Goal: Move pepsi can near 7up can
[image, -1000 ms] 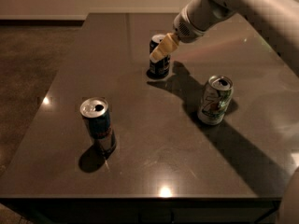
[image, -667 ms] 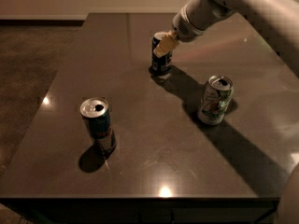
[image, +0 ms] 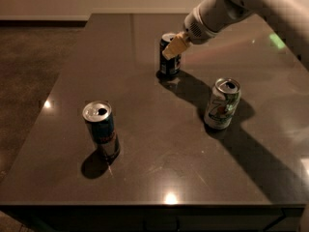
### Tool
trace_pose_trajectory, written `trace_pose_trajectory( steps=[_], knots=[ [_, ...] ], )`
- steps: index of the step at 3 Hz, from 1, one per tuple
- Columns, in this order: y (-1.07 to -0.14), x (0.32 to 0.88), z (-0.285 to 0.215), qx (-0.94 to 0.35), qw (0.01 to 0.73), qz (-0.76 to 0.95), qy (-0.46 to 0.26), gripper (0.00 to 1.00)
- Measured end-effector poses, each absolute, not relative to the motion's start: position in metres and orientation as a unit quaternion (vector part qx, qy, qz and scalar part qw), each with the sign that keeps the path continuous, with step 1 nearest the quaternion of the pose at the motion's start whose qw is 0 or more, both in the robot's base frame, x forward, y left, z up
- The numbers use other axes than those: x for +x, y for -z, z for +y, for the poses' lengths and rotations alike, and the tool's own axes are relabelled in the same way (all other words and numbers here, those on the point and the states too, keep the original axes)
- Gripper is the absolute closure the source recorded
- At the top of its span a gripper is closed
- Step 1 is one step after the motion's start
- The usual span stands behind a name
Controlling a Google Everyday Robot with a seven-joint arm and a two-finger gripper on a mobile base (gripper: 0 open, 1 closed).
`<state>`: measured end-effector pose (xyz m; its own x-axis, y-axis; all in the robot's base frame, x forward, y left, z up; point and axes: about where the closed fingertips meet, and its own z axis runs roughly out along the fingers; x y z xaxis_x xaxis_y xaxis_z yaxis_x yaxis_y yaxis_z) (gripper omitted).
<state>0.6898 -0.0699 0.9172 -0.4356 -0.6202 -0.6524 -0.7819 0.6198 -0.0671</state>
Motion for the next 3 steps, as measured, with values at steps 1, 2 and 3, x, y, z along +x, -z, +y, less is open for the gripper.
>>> trace_pose_trajectory(
  steps=[1,2,3],
  knots=[
    [-0.93,0.675,-0.085,-0.417,0.337,0.834,-0.128,1.0],
    [-0.944,0.655,-0.103,-0.417,0.339,0.833,-0.13,1.0],
    [-0.949,0.63,-0.122,-0.417,0.327,0.838,-0.131,1.0]
  ],
)
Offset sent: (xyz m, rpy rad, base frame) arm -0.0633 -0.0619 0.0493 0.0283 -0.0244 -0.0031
